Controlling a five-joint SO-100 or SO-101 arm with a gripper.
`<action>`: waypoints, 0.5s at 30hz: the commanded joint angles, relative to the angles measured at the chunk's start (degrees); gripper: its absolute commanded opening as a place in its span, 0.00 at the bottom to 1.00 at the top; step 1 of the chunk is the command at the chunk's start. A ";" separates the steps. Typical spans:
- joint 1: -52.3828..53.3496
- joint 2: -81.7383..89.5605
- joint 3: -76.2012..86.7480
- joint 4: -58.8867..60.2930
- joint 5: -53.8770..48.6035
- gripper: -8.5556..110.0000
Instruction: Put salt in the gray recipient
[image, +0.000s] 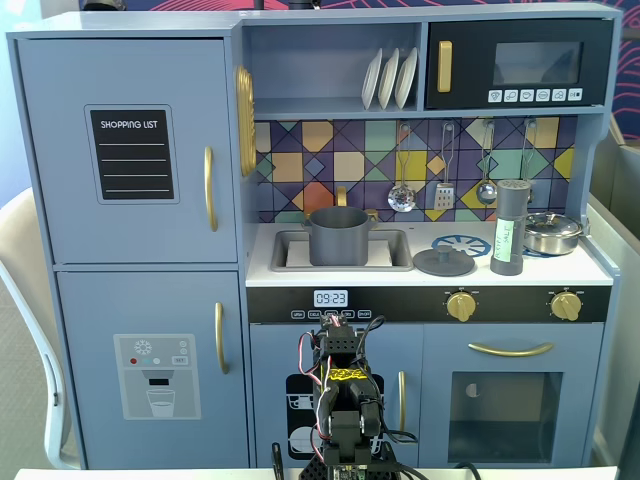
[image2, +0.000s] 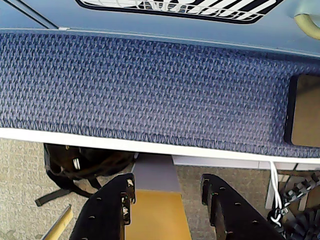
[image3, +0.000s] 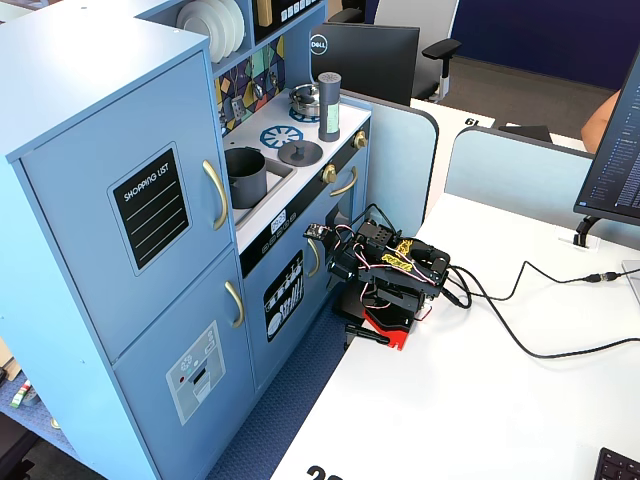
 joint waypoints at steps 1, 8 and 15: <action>-1.76 0.70 -0.18 0.00 1.05 0.07; -1.76 0.70 -0.18 0.00 1.05 0.07; -1.23 0.70 -0.18 0.00 0.79 0.07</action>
